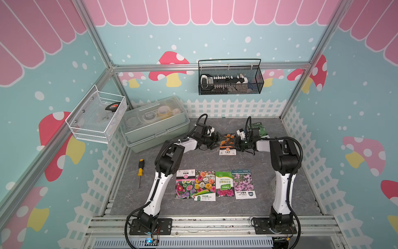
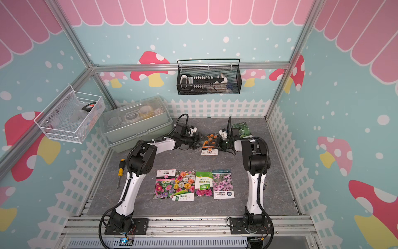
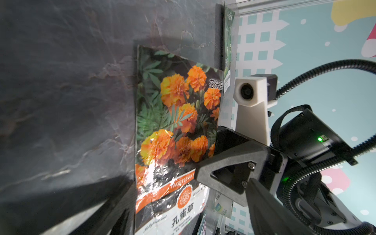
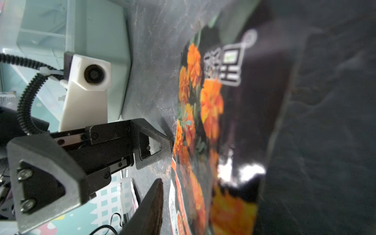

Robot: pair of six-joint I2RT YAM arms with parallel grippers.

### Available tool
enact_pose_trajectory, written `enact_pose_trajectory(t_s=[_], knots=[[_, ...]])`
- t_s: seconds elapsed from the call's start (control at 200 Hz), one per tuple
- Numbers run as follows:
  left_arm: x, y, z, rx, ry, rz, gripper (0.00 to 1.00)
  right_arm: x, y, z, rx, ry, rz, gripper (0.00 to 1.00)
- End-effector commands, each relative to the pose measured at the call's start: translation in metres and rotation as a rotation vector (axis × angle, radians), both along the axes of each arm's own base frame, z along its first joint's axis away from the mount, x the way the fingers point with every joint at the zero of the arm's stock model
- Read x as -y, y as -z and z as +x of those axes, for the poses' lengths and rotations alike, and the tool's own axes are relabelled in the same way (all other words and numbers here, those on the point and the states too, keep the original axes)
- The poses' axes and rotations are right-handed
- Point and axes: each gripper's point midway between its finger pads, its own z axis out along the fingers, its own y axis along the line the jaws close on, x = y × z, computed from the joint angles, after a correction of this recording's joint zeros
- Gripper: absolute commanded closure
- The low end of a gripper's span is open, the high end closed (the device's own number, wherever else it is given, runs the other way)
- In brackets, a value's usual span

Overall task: Arrange the seed packets in a row
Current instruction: Pick up the seed packet from the center of the board.

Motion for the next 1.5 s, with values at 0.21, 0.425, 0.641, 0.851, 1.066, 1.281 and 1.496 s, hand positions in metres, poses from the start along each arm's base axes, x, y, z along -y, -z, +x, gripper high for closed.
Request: enact_pose_trajectory(t_s=[0.21, 0.425, 0.641, 0.851, 1.066, 1.281, 1.496], knots=[[-0.002, 0.019, -0.015, -0.073, 0.014, -0.041, 0.17, 0.001, -0.005, -0.012, -0.028, -0.007, -0.03, 0.77], [-0.006, 0.013, -0.017, -0.046, 0.024, -0.031, 0.17, 0.003, -0.03, -0.022, 0.012, -0.038, -0.064, 0.98], [-0.01, 0.007, -0.018, -0.025, 0.035, -0.048, 0.17, 0.004, -0.041, -0.033, 0.025, -0.047, -0.061, 1.0], [-0.02, -0.024, -0.036, 0.058, 0.106, -0.146, 0.16, -0.008, -0.073, -0.048, 0.09, -0.082, 0.08, 1.0], [-0.029, -0.078, -0.044, 0.156, 0.14, -0.424, 0.16, -0.015, -0.109, -0.053, 0.166, -0.098, 0.154, 1.0], [-0.022, -0.083, -0.041, 0.161, 0.144, -0.467, 0.25, -0.028, -0.105, -0.059, 0.15, -0.122, 0.184, 1.0], [-0.017, -0.086, -0.036, 0.163, 0.142, -0.449, 0.41, -0.039, -0.107, -0.064, 0.148, -0.147, 0.216, 1.0]])
